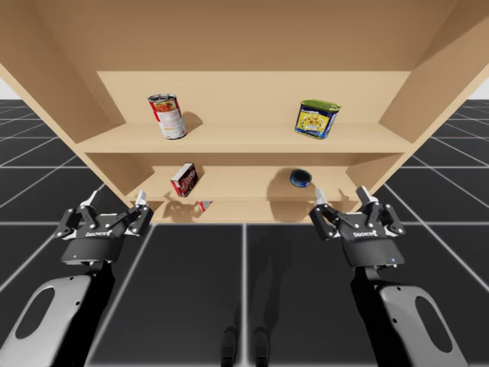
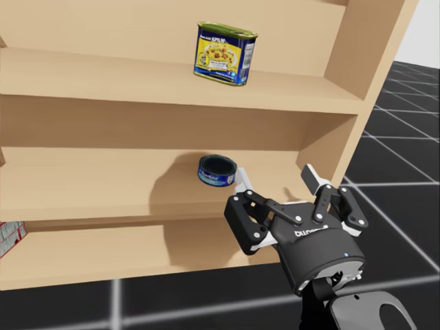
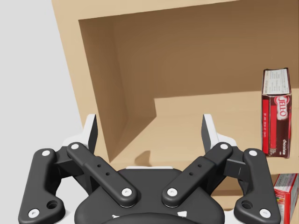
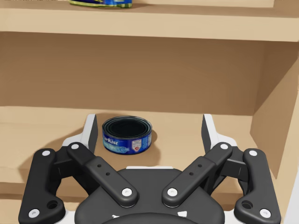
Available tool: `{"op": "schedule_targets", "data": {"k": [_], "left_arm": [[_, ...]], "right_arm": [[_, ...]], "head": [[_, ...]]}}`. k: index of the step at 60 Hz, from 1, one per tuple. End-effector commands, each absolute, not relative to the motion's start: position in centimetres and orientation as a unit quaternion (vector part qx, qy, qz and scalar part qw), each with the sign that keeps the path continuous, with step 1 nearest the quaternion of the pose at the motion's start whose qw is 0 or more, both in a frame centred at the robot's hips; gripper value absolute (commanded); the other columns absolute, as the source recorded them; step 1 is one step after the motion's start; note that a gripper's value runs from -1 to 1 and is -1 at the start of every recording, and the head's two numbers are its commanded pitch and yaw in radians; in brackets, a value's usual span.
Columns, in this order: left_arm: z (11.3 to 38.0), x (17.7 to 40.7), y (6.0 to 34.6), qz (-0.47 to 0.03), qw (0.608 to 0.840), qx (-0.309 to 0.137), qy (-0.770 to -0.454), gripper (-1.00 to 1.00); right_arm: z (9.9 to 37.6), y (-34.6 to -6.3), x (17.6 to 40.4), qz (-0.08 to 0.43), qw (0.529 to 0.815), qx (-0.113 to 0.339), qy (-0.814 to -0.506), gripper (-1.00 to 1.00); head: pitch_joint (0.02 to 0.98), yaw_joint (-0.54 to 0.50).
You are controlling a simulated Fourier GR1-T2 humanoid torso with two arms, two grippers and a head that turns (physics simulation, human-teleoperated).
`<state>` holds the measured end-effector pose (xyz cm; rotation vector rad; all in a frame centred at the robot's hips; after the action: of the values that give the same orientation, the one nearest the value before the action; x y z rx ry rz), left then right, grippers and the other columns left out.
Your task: Look through the shelves, find the tuna can, and take it.
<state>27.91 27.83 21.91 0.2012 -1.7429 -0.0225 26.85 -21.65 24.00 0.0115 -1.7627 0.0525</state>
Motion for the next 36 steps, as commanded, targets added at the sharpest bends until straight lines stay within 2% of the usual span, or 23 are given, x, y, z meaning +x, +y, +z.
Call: {"op": "schedule_targets", "data": {"k": [1,13,27,36], "left_arm": [[21.9,27.9,27.8,-0.009,0.639,0.089,-0.764,-1.00],[22.0,27.8,27.9,-0.008,0.638,0.090,-0.765,-1.00],[22.1,27.8,28.0,-0.006,0.639,0.085,-0.764,-1.00],[22.1,27.8,28.1,-0.007,0.640,0.086,-0.764,-1.00]], "right_arm": [[25.2,-20.6,26.6,0.038,0.641,0.016,-0.767,-1.00],[26.8,-20.1,27.8,0.067,0.657,0.024,-0.750,-1.00],[26.3,-19.3,30.5,0.078,0.682,0.052,-0.725,-1.00],[25.5,-18.9,32.3,0.079,0.689,0.046,-0.719,-1.00]], "head": [[0.556,-0.30],[0.543,-0.29],[0.542,-0.29],[0.544,-0.29]]}}
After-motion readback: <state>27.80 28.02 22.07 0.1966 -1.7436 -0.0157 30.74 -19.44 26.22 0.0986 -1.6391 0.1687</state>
